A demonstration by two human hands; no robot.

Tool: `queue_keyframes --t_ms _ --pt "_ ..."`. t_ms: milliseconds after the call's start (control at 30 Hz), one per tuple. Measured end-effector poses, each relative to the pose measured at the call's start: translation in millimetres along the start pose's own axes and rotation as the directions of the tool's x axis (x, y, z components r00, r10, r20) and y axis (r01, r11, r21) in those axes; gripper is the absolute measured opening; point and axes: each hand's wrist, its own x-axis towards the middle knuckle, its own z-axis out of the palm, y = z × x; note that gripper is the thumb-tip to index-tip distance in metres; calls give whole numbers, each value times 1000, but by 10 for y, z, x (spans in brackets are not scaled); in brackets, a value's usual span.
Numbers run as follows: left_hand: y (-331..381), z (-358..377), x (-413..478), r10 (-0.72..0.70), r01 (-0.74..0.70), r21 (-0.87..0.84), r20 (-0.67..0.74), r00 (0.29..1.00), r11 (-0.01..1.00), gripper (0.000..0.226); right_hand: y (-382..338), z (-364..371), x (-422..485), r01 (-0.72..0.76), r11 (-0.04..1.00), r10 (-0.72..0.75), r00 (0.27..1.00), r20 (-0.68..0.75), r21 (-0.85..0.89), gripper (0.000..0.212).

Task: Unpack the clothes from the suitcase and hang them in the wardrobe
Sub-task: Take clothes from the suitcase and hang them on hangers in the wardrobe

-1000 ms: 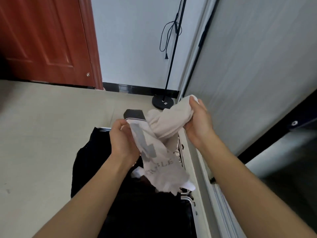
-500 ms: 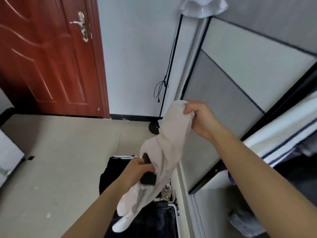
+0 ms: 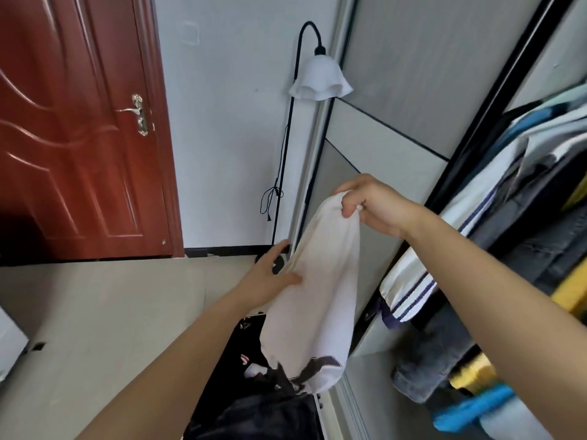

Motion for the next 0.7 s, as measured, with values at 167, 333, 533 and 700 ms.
queue_keyframes --t_ms 167,333,533,700 --pt "185 263 75 89 -93 42 73 993 995 22 -16 -370 -363 3 993 -17 993 -115 -117 42" --pt "526 184 142 121 -120 -34 52 991 992 17 164 -921 -798 -36 981 -16 963 -267 -189 18" --pt "1142 214 206 208 -208 -8 27 978 978 43 485 -1395 -1145 -135 968 29 898 -440 -212 24" --pt "1489 389 41 253 -245 -68 144 957 967 24 661 -1665 -1242 -184 868 -120 825 -552 -462 22"
